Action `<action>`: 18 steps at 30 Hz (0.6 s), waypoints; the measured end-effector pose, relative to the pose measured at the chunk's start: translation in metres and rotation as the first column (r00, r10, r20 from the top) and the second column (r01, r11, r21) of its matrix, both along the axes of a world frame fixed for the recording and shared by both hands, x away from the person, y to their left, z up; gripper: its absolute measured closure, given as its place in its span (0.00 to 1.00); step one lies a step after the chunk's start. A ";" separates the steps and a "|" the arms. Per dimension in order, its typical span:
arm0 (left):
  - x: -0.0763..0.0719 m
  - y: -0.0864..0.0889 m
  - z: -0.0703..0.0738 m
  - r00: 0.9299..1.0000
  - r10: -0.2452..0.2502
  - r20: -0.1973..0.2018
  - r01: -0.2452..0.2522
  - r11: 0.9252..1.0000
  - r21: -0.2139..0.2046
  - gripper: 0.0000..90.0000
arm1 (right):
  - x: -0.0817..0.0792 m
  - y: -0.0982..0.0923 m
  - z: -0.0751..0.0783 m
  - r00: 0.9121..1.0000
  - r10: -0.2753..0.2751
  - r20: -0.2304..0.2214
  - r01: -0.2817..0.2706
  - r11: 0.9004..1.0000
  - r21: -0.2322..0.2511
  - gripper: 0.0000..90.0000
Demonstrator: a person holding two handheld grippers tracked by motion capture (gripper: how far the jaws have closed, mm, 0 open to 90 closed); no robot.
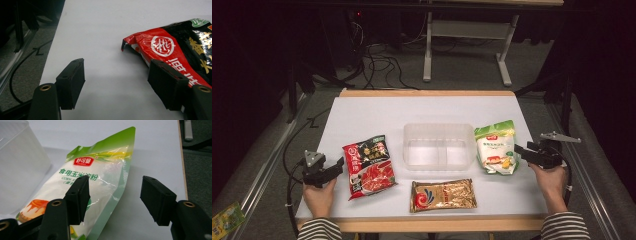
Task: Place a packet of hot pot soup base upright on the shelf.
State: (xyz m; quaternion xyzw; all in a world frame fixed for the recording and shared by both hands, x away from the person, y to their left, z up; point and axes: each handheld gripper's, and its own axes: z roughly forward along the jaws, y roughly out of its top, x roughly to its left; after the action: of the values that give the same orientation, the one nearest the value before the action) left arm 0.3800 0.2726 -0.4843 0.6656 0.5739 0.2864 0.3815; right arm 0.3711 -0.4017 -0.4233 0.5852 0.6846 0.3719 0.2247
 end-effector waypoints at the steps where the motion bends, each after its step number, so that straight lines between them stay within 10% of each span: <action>1: 0.000 0.000 0.000 1.000 -0.001 0.000 0.001 1.000 0.002 0.34 | 0.001 0.000 0.000 1.000 0.000 -0.004 0.000 1.000 0.004 0.45; 18: -0.001 0.000 0.000 1.000 -0.002 0.002 0.002 1.000 0.005 0.35 | 0.039 0.002 -0.002 0.993 0.039 -0.109 -0.035 0.999 0.032 0.41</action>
State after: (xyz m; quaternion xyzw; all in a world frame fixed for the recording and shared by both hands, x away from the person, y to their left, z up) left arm 0.3792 0.2726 -0.4840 0.6666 0.5722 0.2883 0.3809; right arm 0.4102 -0.3992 -0.4248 0.5954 0.7010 0.3535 0.1708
